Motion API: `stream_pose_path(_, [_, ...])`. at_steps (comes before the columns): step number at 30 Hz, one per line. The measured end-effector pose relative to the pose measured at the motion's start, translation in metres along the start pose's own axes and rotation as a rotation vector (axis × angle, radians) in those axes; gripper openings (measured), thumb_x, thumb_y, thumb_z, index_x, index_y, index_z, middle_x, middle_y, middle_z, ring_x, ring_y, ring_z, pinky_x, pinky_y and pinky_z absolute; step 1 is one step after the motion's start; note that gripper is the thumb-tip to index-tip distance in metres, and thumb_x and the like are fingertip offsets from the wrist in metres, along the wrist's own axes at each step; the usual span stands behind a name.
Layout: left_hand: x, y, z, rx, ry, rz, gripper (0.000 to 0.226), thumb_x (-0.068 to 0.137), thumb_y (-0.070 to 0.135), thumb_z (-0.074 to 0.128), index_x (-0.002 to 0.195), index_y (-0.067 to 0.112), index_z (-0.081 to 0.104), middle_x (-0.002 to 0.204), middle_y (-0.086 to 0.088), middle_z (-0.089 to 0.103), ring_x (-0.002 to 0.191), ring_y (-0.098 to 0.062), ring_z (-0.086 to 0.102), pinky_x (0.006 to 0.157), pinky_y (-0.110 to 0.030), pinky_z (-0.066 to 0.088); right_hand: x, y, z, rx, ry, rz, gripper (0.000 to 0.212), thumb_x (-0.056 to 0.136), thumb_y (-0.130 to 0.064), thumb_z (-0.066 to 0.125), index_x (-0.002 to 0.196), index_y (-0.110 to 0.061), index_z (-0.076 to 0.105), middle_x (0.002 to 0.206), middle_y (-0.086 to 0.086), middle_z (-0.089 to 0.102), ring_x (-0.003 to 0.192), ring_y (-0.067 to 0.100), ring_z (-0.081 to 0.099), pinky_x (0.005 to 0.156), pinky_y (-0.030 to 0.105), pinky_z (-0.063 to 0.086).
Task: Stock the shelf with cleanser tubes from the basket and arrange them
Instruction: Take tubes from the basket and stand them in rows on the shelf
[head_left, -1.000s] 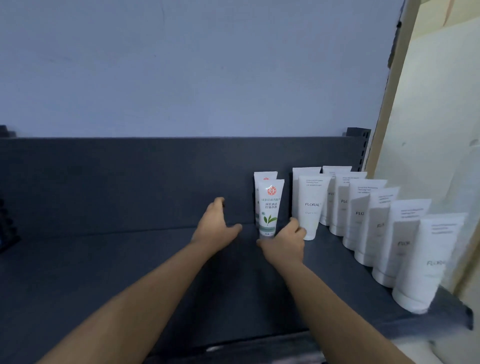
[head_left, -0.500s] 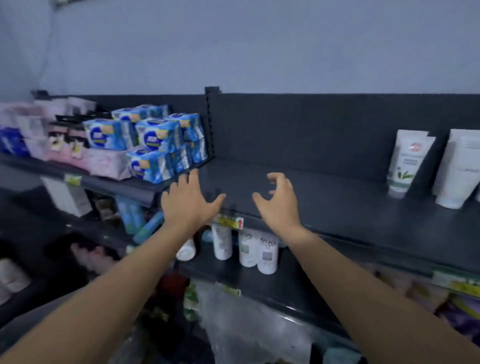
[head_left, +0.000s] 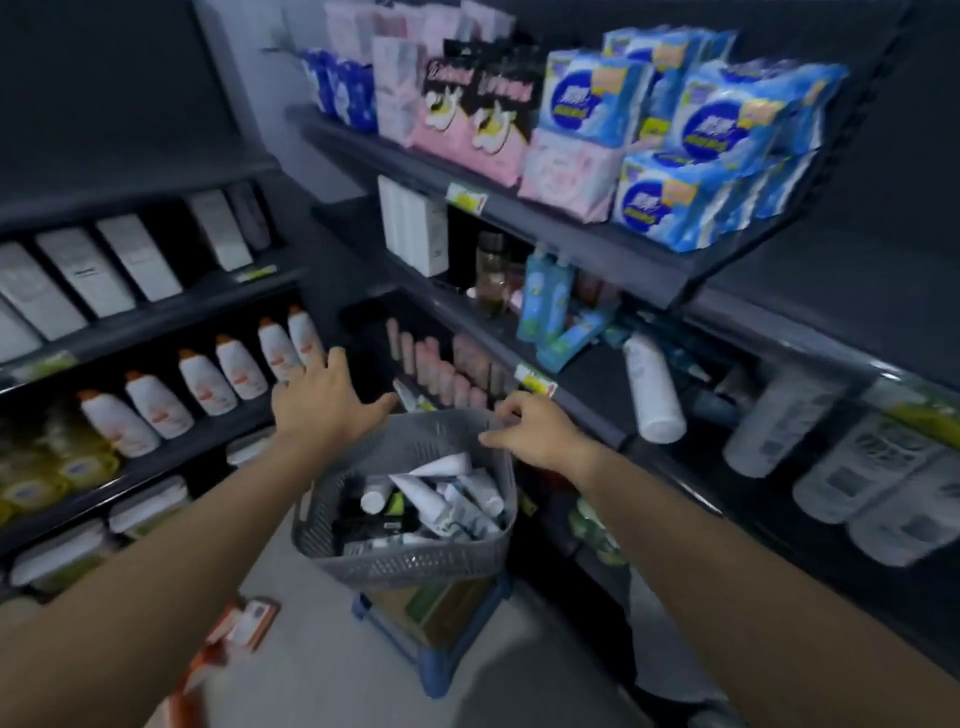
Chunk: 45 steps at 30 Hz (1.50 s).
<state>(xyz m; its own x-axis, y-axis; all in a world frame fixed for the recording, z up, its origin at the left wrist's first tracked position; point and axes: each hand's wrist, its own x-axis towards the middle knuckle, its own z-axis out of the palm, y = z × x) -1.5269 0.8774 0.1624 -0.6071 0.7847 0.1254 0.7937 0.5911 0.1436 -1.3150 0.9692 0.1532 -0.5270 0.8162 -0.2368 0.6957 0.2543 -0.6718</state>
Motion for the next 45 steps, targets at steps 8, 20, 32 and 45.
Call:
stream_pose_path(8, [0.043,-0.064,0.088,0.001,-0.267,-0.116,0.089,0.081,0.072,0.051,0.140,0.008,0.034,0.140,-0.015,0.041,0.126,-0.037,0.044,0.088,-0.046,0.046,0.090,0.022,0.080,-0.030,-0.218,0.189,0.036,0.087,-0.025,0.069,0.105,0.005,0.059,0.115,0.022,0.061,0.104,0.032,0.058,0.084,0.036,0.045])
stream_pose_path(20, [0.075,-0.067,0.263,-0.102,-0.530,-0.342,0.074,0.083,0.063,0.054,0.132,0.008,0.040,0.132,-0.014,0.048,0.121,-0.034,0.049,0.090,-0.041,0.044,0.212,0.111,0.209,-0.166,-0.510,0.254,0.022,0.091,-0.017,0.059,0.078,-0.004,0.046,0.078,0.015,0.048,0.077,0.028,0.050,0.064,0.031,0.027])
stream_pose_path(32, [0.128,-0.074,0.360,-0.338,-0.762,-0.542,0.060,0.097,0.036,0.051,0.140,-0.003,0.037,0.140,-0.025,0.046,0.129,-0.037,0.045,0.103,-0.036,0.036,0.281,0.135,0.302,-0.345,-0.475,0.066,0.074,0.081,-0.046,0.069,0.137,-0.007,0.040,0.134,0.012,0.053,0.119,0.030,0.053,0.095,0.039,0.048])
stream_pose_path(45, [0.152,-0.084,0.296,-0.255,-0.773,-0.536,0.065,0.072,0.050,0.076,0.114,0.002,0.064,0.114,-0.014,0.067,0.103,-0.025,0.062,0.067,-0.026,0.039,0.244,0.107,0.273,-0.069,-0.345,0.246,0.079,0.075,-0.027,0.075,0.137,-0.009,0.029,0.136,0.012,0.043,0.108,0.028,0.055,0.072,0.033,0.045])
